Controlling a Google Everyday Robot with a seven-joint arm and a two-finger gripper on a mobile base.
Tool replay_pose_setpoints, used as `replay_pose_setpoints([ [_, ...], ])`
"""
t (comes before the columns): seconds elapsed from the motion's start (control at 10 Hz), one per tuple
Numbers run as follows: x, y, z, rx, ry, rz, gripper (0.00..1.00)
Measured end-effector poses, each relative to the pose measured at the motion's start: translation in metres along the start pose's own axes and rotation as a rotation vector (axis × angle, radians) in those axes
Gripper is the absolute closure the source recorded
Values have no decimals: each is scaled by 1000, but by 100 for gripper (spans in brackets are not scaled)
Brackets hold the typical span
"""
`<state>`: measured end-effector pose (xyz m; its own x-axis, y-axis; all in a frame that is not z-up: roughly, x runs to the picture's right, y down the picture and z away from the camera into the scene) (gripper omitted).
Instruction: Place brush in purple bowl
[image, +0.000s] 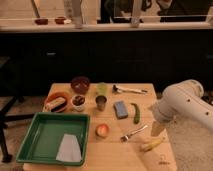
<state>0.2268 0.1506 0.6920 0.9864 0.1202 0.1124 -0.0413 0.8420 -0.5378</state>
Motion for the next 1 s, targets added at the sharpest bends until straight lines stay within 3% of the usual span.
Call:
replay_pose_setpoints([
  [0.3,-13,-64,15,1,-57,-6,20],
  [0.5,-23,-104,30,30,-82,-8,20],
  [0.8,-30,-130,52,95,-99,-5,20],
  [1.0,-32,-134,60,105,-95,-10,20],
])
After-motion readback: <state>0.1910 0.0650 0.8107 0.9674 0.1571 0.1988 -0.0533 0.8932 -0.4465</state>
